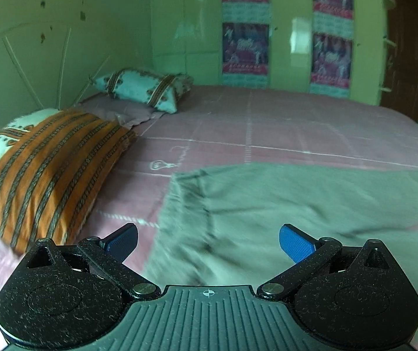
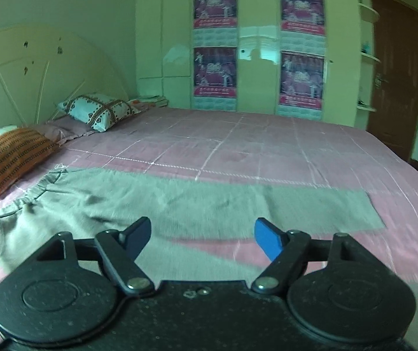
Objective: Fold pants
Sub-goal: 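Move the left tool to the waistband while the right tool reaches the leg hems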
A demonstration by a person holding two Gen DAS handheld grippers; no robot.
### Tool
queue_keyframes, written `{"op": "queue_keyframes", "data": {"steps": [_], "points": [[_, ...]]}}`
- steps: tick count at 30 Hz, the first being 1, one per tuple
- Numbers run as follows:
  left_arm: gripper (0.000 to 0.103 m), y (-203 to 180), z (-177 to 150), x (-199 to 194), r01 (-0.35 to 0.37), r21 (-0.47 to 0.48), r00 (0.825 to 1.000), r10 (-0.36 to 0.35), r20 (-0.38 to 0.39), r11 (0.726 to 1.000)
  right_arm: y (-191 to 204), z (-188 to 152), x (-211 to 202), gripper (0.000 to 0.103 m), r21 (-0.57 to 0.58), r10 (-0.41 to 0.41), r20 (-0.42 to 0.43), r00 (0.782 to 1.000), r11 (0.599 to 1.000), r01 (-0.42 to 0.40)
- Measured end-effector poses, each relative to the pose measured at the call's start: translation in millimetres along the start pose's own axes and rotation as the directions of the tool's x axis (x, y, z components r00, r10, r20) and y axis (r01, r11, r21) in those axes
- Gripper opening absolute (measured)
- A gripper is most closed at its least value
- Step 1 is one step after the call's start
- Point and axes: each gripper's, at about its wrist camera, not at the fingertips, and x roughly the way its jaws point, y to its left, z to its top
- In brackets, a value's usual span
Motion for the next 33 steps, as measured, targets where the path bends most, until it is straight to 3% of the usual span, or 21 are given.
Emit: {"op": "queue_keyframes", "data": {"steps": [1,3,4,6,11,15,20,22,23,24,29,33], "points": [[0.102,6.5,8.1,17.5,-0.010,-0.011,1.000,0.010,-0.010,1.000,-0.5,6.0,16.2,0.067,-0.007,0.003,-0.009,1.000,1.000,-0.003],[0.084,17.3,20.5,53.5,-0.019,-0.039,0.999,0.017,-0.045,0.999,0.6,17.7,49.5,0.061,-0.018,0.006,-0.026,1.000,1.000,-0.007],[0.082,21.7,25.3,74.3,-0.016,-0.059,0.998,0.012,-0.068,0.998,1.9,21.1,67.0,0.059,-0.020,0.009,-0.037,0.999,1.000,-0.009],[0.082,25.8,31.2,110.9,-0.025,-0.062,0.996,0.019,-0.092,0.998,2.3,29.0,102.7,0.051,-0.023,0.018,-0.071,0.997,1.000,-0.020],[0.082,27.4,45.2,191.0,-0.035,-0.028,0.987,0.030,-0.158,0.999,9.4,45.4,178.6,0.041,-0.092,0.050,-0.109,0.993,0.994,-0.061],[0.082,28.6,51.1,239.3,-0.035,-0.015,0.973,0.031,-0.231,0.999,10.7,55.1,234.6,0.040,-0.120,0.075,-0.160,0.984,0.988,-0.094],[0.082,33.6,55.6,261.7,0.034,-0.078,0.968,-0.052,-0.247,0.996,16.2,56.8,294.5,0.040,-0.213,0.101,-0.236,0.967,0.965,-0.153],[0.074,34.3,58.2,264.4,0.066,-0.075,0.966,-0.083,-0.246,0.995,16.9,55.0,307.9,0.040,-0.240,0.107,-0.253,0.962,0.956,-0.169],[0.062,36.6,60.0,264.3,0.098,-0.094,0.962,-0.118,-0.245,0.991,16.9,54.1,313.5,0.040,-0.262,0.108,-0.260,0.960,0.949,-0.178],[0.059,36.1,60.8,262.1,0.125,-0.105,0.960,-0.147,-0.239,0.987,16.3,53.3,318.0,0.040,-0.281,0.122,-0.267,0.956,0.939,-0.199],[0.059,35.4,56.1,264.7,0.147,-0.107,0.957,-0.169,-0.236,0.983,12.8,48.6,337.2,0.042,-0.281,0.193,-0.345,0.918,0.913,-0.297],[0.058,35.9,55.7,270.0,0.159,-0.091,0.955,-0.176,-0.239,0.983,9.6,49.2,342.6,0.039,-0.254,0.213,-0.355,0.910,0.915,-0.313]]}}
